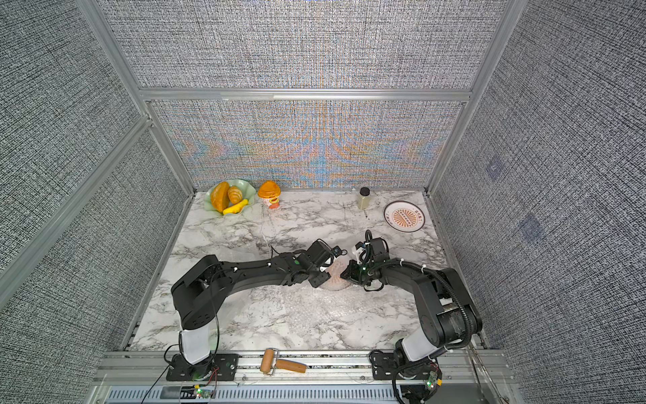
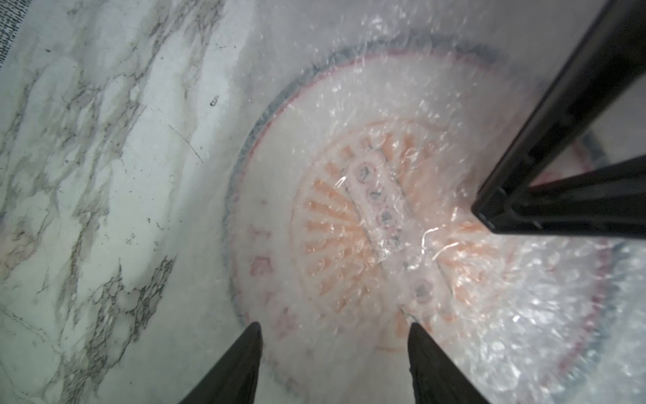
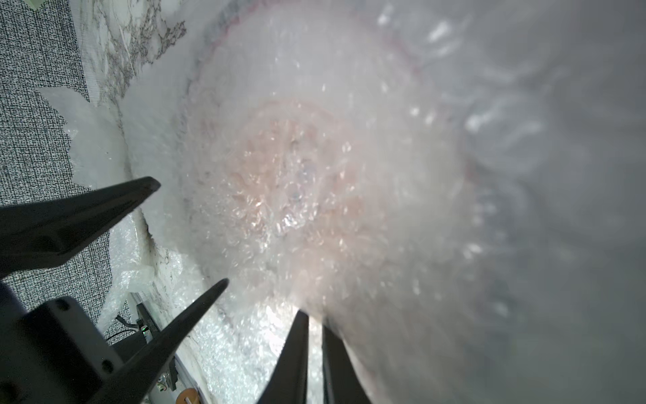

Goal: Unpack dinner plates from bubble wrap
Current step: Unwrap the bubble wrap.

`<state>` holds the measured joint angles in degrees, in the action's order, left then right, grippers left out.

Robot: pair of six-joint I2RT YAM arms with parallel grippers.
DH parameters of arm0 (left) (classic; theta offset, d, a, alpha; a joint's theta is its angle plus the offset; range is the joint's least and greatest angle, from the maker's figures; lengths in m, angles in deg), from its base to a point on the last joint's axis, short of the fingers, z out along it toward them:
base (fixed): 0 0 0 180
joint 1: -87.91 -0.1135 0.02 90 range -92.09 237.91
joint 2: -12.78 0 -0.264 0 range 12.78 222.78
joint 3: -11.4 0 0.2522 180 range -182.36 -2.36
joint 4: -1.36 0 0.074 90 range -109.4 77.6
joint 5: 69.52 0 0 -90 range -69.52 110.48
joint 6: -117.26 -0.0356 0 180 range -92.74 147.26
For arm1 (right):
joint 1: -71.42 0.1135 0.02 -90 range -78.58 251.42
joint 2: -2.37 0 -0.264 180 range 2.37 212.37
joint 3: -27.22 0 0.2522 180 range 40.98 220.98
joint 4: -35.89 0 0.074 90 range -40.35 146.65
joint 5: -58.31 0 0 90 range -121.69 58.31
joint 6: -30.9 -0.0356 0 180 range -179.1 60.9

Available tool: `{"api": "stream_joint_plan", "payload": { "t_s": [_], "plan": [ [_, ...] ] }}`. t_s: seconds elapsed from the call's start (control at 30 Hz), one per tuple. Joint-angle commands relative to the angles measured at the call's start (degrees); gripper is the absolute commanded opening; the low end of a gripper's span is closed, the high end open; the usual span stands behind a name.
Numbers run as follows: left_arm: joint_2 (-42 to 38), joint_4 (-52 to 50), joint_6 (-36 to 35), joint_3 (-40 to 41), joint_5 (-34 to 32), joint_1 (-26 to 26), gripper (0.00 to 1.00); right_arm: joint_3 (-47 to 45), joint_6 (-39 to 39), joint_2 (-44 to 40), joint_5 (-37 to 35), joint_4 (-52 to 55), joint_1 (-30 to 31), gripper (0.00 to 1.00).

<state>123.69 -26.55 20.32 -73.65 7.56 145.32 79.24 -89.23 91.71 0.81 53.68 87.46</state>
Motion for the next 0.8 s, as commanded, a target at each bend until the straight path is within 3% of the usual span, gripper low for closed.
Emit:
{"api": "stream_joint_plan", "payload": {
  "t_s": [0.0,0.17,0.37,0.47,0.67,0.77],
  "plan": [
    [1.11,1.63,-1.15,0.09,-4.83,0.58,0.65,0.32,0.15,-0.14,0.03,0.83,-0.01,0.13],
    [2.59,3.11,-0.39,0.26,-9.21,1.31,0.59,0.42,0.12,0.01,0.19,0.9,-0.04,0.13],
    [4.91,3.45,0.61,-1.5,-12.57,2.21,0.38,0.53,0.31,0.87,0.38,0.92,-0.02,0.13],
    [6.24,3.25,0.71,-2.69,-13.86,2.92,0.35,0.41,0.42,1.4,0.29,0.87,-0.04,0.13],
    [7.56,2.33,1.17,-4.45,-13.61,4.15,0.27,0.49,1.08,2.36,-0.26,1.24,-0.04,0.13],
    [6.58,1.61,1.94,-4.59,-11.87,4.81,0.15,0.81,1.46,3.47,-0.61,1.39,-0.04,0.13]
  ]
}}
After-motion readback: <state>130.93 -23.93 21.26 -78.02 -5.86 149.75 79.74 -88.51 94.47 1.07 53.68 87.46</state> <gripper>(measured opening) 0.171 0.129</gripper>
